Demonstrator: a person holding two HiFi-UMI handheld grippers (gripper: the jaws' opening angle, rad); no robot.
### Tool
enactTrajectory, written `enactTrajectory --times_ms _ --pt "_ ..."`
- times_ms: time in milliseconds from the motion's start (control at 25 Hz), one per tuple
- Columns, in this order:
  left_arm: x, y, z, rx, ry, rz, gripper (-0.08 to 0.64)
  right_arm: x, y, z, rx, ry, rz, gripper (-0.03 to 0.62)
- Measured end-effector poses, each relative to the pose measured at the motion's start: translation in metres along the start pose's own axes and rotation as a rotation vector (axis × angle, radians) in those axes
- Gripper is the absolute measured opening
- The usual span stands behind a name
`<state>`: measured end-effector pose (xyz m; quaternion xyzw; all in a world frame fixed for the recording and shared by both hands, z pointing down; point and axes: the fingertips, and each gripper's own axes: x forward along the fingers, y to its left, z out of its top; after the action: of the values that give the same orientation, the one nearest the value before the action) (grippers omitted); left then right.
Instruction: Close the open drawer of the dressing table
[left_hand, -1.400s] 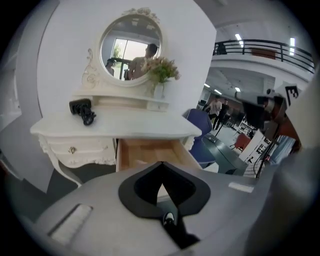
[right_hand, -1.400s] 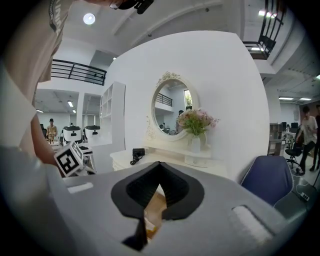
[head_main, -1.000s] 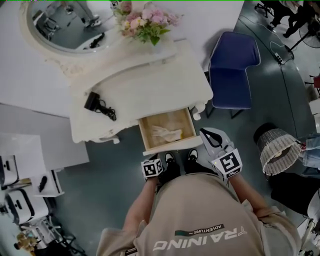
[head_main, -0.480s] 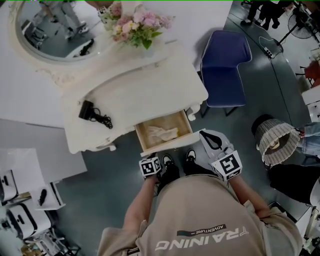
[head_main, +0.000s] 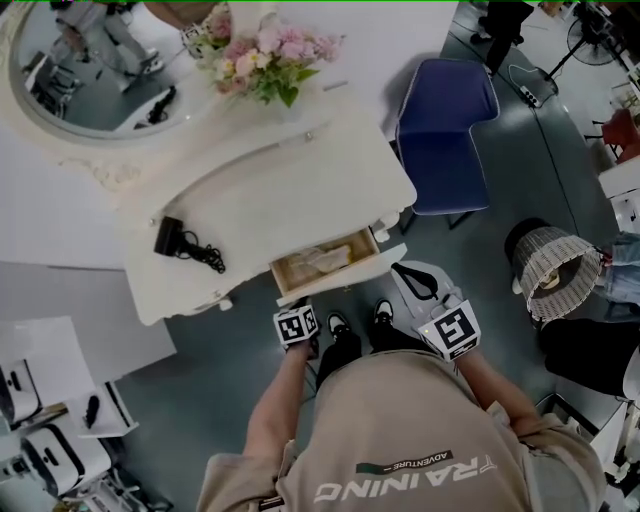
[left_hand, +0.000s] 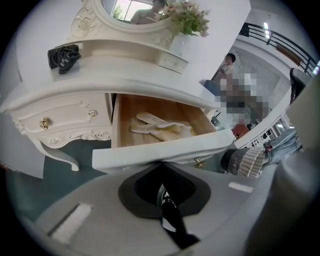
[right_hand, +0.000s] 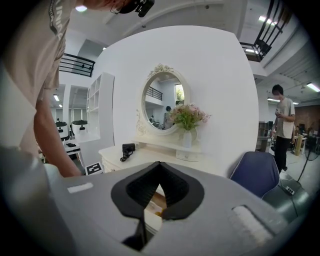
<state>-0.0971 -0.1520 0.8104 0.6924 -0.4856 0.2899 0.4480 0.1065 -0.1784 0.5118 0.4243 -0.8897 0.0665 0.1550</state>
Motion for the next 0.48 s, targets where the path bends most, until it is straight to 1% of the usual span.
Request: enactTrajectory --times_ms 160,280,480 --pt "0.007 0.007 0.02 0.002 -0.004 -0.005 0.018 0.013 -0.006 0.001 0.008 0.014 -0.007 0.002" --pt "0.013 0.012 0.036 -0.001 -0.015 -0.006 0.017 0.023 -0.01 0.006 -0.02 0.019 -0.005 0.003" --pt "0.022 0.02 0.059 -0.015 -0.043 -0.012 0.018 0.034 -0.017 0.005 0.017 0.03 -0.023 0.002"
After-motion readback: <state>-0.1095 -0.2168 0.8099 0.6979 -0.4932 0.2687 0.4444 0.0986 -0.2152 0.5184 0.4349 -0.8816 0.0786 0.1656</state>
